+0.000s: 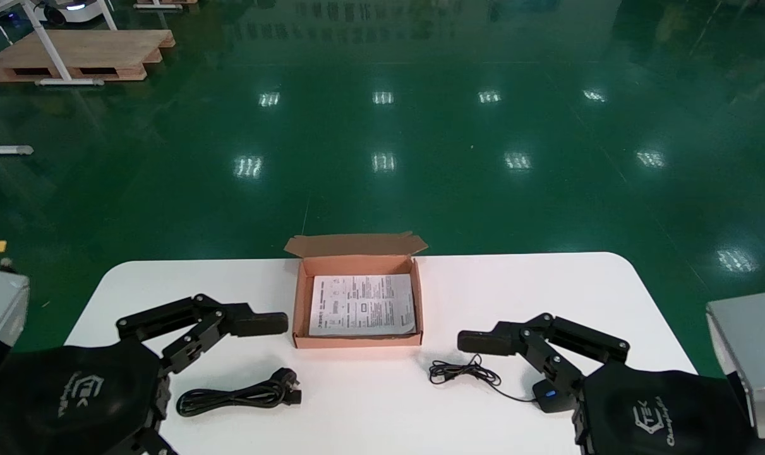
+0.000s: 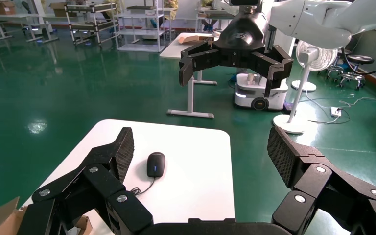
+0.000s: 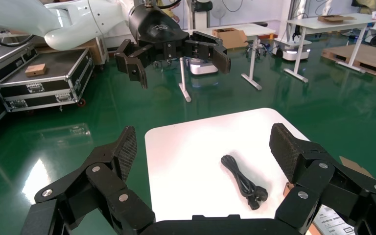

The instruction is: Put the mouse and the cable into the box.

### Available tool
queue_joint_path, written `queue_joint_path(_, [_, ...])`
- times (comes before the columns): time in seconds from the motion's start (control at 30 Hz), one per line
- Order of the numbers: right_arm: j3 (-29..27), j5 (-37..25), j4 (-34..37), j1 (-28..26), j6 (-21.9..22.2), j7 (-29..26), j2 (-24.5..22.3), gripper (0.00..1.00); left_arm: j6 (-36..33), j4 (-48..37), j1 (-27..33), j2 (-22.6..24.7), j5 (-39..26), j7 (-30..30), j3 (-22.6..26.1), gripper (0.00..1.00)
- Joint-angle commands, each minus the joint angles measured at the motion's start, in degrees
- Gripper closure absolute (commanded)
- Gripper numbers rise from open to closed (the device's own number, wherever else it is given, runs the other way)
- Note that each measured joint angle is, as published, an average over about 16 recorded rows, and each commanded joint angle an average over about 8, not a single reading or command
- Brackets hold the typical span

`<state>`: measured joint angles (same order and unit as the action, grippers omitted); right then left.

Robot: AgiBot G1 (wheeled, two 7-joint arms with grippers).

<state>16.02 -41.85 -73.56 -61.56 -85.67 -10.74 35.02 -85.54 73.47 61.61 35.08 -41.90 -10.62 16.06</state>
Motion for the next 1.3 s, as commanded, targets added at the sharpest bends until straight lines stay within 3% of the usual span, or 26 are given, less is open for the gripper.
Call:
queue_joint_path(0.03, [0.00,0.00,0.00,0.00,0.00,0.00,0.00,0.00,0.00,0.00,0.00,0.00,0.00,0.00,0.00,0.00])
queue_joint_path(0.7, [0.62,-1.29,0.45,-0.21,0.57,0.18,0.66,0.00,-0.09,0.34,0.55,-0.02,-2.03,0.51,0.70,0.00])
queue_joint_path(0.83, [3.21,-6.92,1.81,-2.26,1.88,0.50,2.74,0.00,-0.29,0.39,3.03,0.49,-11.20,2.28,4.07,0.00])
queue_joint_path(1.07, [12.21,-26.51,9.92,-10.68,5.38,0.51,9.92,0.00,1.93,-6.96,11.64,6.51,-34.38,8.71,12.38,0.00])
queue_joint_path(1.2, [15.90,-35.03,15.17,-14.42,7.52,0.54,13.79,0.00,4.46,-12.93,15.11,10.25,-40.69,11.53,14.47,0.00])
queue_joint_path(1.3, [17.03,-37.93,17.14,-15.64,8.43,0.61,15.35,0.00,5.52,-15.26,16.26,11.64,-42.47,12.32,15.06,0.00])
